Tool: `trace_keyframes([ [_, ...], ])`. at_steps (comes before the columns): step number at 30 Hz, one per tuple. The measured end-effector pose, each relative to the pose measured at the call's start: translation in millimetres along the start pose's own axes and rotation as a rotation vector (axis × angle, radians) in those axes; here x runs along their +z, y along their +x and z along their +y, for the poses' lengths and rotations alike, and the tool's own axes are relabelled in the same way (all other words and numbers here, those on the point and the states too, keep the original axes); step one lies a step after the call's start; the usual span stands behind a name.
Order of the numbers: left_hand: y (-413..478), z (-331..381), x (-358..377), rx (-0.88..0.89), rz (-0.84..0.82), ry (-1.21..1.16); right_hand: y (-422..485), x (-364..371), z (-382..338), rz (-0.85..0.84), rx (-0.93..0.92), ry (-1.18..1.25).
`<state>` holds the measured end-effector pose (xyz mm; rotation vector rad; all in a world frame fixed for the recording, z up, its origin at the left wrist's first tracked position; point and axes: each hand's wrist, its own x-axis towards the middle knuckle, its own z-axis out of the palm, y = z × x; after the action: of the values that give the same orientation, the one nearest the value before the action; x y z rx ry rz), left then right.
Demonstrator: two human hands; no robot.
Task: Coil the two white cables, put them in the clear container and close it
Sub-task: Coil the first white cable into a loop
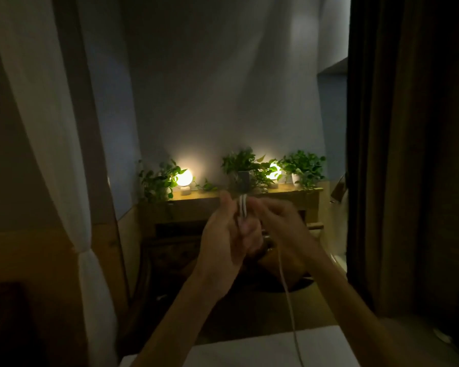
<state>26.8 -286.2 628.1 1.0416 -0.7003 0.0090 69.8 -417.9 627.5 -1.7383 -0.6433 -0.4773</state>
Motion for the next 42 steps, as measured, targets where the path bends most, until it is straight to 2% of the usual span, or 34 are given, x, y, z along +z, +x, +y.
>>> trace_keyframes([
  [3,33,2,-9,-0.021,0.151,-0.117,-35,20,14,-0.143,0.206,0.112],
  [6,58,-10,-33,0.100,0.318,0.282,-70,19,22,-0.322,0.191,-0.055],
  [8,59,-20,-39,0.087,0.278,0.457,-84,4,17,-0.389,0.119,-0.210],
  [11,42,-51,-32,0.024,0.104,0.594,-79,-33,-1,-0.313,-0.044,-0.355],
  [13,24,-75,-15,0.018,0.113,0.677,-61,-54,-9,-0.158,-0.195,-0.451],
  [16,4,-85,20,0.113,0.255,0.550,-23,-65,-2,0.017,-0.293,-0.446],
  [18,2,-72,31,0.155,0.300,0.448,-6,-60,9,0.069,-0.216,-0.305],
  [21,0,-52,34,0.180,0.244,0.356,-1,-41,33,-0.103,0.060,0.025],
  [23,4,-45,29,0.176,0.259,0.298,-13,-17,43,-0.191,0.116,0.100],
  [26,21,-38,6,0.227,0.369,0.266,-54,11,40,-0.172,0.148,0.093],
  [28,30,-34,-16,0.266,0.438,0.353,-81,15,32,-0.341,0.161,-0.046],
  [30,31,-40,-30,0.222,0.412,0.483,-93,4,22,-0.430,0.057,-0.236],
  [33,16,-66,-19,0.094,0.305,0.618,-80,-24,-3,-0.313,-0.134,-0.498],
  [36,-6,-79,11,0.132,0.332,0.647,-52,-52,-17,0.016,-0.379,-0.700],
  [37,-12,-76,20,0.157,0.316,0.619,-40,-61,-19,0.072,-0.394,-0.681],
  [39,-19,-63,34,0.181,0.232,0.542,-22,-67,-15,0.078,-0.383,-0.534],
  [40,-18,-57,38,0.186,0.205,0.507,-17,-65,-12,0.045,-0.328,-0.406],
  [42,-6,-49,38,0.210,0.223,0.402,-13,-50,0,-0.075,-0.103,-0.083],
])
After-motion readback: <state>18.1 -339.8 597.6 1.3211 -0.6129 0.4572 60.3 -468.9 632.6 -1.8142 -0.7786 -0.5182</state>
